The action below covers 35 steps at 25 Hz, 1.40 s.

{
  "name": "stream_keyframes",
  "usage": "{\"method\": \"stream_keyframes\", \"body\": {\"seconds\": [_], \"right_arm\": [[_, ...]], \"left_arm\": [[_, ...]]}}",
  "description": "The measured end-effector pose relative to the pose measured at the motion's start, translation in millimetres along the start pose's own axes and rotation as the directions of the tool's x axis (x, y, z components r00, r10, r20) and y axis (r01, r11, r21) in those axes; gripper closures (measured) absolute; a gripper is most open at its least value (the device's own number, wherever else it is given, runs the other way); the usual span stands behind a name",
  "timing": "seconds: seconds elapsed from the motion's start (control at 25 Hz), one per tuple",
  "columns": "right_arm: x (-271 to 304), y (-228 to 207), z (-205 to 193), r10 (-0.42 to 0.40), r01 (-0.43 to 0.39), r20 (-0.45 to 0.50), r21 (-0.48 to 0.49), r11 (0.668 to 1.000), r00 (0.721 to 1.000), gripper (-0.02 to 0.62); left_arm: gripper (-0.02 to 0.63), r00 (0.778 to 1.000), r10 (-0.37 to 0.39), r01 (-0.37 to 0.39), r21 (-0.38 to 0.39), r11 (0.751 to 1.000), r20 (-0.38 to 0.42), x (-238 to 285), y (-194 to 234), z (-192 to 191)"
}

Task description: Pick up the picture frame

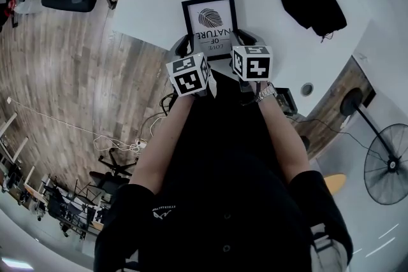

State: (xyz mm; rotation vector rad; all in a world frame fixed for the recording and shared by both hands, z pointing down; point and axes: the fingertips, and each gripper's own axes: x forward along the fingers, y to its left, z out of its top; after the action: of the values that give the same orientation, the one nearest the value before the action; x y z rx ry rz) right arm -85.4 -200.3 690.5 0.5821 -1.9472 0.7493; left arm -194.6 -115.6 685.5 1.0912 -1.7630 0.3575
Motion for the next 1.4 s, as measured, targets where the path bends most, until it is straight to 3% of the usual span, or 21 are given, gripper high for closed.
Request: {"method": "stream_keyframes", "body": {"seconds": [0.88, 1.4], "right_arm": [[-41, 12, -45, 0.035, -0.031, 0.054, -0.073, 0.997, 0.998, 0.528], [-67, 19, -37, 0.051, -0.04, 0.129, -0.092, 0.995, 0.99, 0.528]], "left_arm": [[0.532, 0.993, 0.038, -0.035, -0.036, 0.999, 0.111, -52, -13, -47], [0.532, 0.979, 0.051, -0.05, -0.01, 0.999, 0.199, -80, -21, -36]]}}
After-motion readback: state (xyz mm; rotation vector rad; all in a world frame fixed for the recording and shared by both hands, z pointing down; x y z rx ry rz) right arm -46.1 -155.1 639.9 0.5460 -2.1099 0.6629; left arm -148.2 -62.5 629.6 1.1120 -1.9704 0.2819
